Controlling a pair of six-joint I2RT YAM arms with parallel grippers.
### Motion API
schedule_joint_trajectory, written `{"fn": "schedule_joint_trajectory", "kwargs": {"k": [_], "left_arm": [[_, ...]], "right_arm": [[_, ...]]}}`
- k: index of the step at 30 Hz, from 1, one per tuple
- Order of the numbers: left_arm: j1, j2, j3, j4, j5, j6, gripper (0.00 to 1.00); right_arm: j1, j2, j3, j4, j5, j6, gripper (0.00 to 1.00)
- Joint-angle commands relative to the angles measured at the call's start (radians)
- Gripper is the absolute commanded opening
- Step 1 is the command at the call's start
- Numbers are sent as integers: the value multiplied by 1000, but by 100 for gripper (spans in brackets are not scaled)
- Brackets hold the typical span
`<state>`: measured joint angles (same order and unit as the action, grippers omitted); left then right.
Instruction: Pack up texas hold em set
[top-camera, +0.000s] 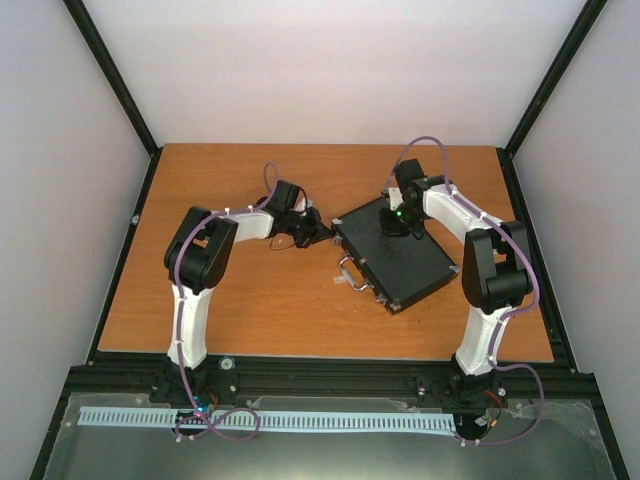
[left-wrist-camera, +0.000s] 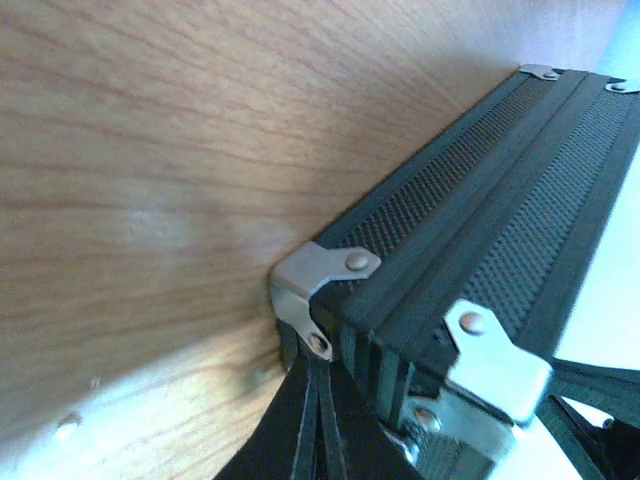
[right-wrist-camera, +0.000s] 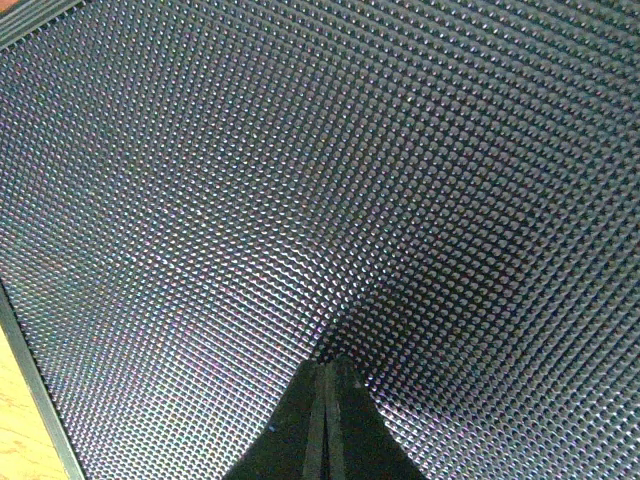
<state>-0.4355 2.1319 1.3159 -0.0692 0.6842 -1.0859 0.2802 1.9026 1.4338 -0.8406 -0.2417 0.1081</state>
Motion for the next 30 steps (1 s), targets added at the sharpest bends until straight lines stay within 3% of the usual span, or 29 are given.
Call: {"fn": "schedule_joint_trajectory", "kwargs": {"k": [1, 10, 17, 30], "left_arm": [[-3, 57, 49, -12, 17, -25, 1], [-8, 27, -5, -44, 2, 9, 1], [-1, -81, -41, -205, -53, 146, 1], [-7, -37, -14, -92, 29, 38, 1]], "right_arm": [[5, 108, -65, -29, 23, -4, 3], [4, 109, -73, -22, 26, -1, 3], [4, 107, -76, -18, 25, 2, 3], [3, 115, -81, -9, 16, 2, 3]]}}
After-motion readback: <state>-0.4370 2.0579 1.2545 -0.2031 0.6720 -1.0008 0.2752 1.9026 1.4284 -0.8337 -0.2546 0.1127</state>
